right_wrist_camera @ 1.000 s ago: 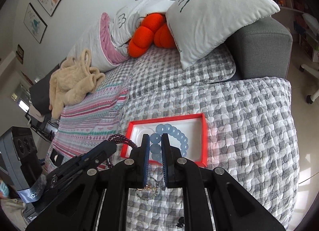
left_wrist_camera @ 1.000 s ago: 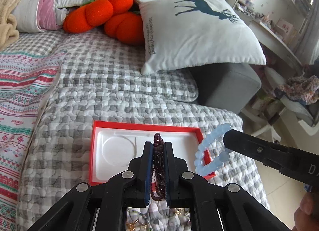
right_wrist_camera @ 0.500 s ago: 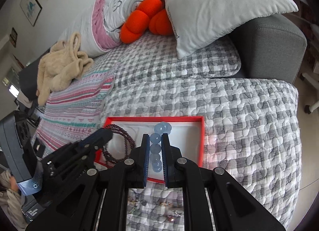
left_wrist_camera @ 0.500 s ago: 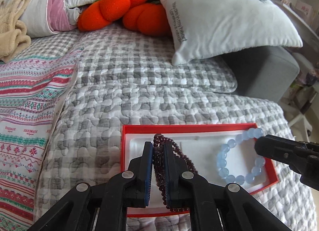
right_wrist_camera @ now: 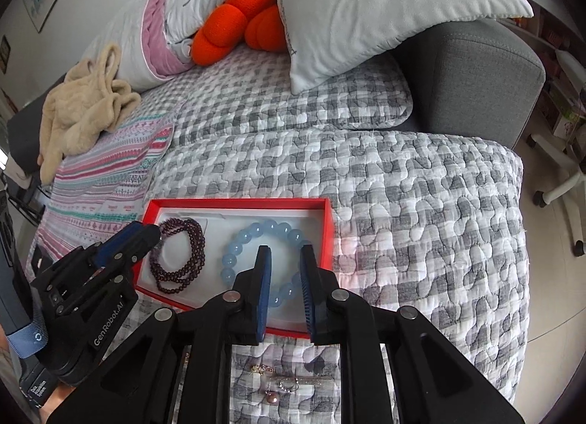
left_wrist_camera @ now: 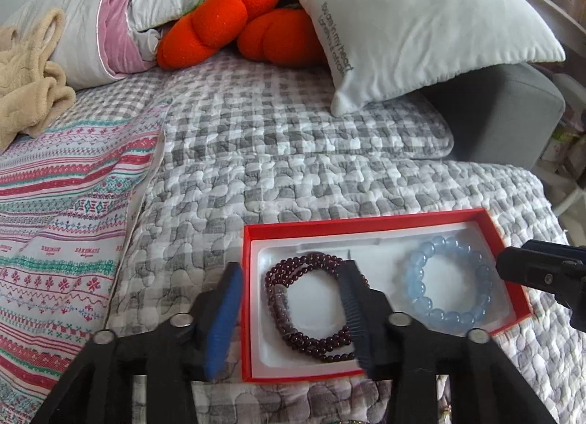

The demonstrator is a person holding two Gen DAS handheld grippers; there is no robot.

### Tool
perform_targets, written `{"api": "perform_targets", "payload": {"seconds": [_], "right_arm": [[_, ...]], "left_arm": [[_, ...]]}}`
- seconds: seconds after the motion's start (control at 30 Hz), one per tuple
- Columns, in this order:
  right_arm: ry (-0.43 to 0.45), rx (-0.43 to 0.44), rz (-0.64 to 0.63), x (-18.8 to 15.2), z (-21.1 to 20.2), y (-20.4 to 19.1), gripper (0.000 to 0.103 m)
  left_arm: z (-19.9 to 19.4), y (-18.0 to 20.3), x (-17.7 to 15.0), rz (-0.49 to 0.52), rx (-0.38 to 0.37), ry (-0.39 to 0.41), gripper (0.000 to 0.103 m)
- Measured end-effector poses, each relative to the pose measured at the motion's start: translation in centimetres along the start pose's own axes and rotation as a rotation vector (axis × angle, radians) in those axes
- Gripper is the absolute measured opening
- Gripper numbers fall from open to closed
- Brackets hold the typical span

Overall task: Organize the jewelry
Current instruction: 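Withdraw both tools from the box back toward the remaining jewelry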

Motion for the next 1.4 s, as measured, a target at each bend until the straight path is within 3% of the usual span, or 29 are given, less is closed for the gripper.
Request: {"api": "perform_targets", "payload": {"seconds": [0.07, 0.1, 0.23, 0.47, 1.03, 1.4], "right_arm": [[0.009, 0.001, -0.002, -0.5, -1.1, 0.3, 0.05], [0.019, -0.002, -0.002, -0.7, -1.8, 0.4, 0.054], [0.034, -0.018, 0.007, -2.0, -4.0, 1.1, 0.056], [0.033, -0.051, -0.003, -5.5, -6.4, 1.5, 0.067], [-0.043, -0.061, -0.086, -14.4, -5.3, 2.0, 0.068], [-0.038, -0.049, -0.102, -17.4, -3.7, 2.5, 0.068]], "left_arm": [[-1.2, -0.1, 0.0, 0.005, 0.009, 0.012, 0.057], [-1.8, -0.2, -0.1, 0.005, 0.013, 0.011, 0.061], [-4.1, -0.4, -1.1, 0.0, 0.015, 0.006, 0.078], [-6.5, -0.2, -4.9, -0.005, 0.005, -0.045, 0.09], [-5.1, -1.9, -14.0, -0.017, 0.01, -0.15, 0.092], [-4.6, -2.7, -15.2, 0.01, -0.007, -0.11, 0.092]]}}
Point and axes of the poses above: each gripper's, at about its wrist camera, not at the fingertips, and z roughly the way its jaws point, y to its right, x to its top, the point moved 6 cm from there along z, roughly the way its jaws point, and after that the axes turned 1 degree about z, right-handed, at the moved point
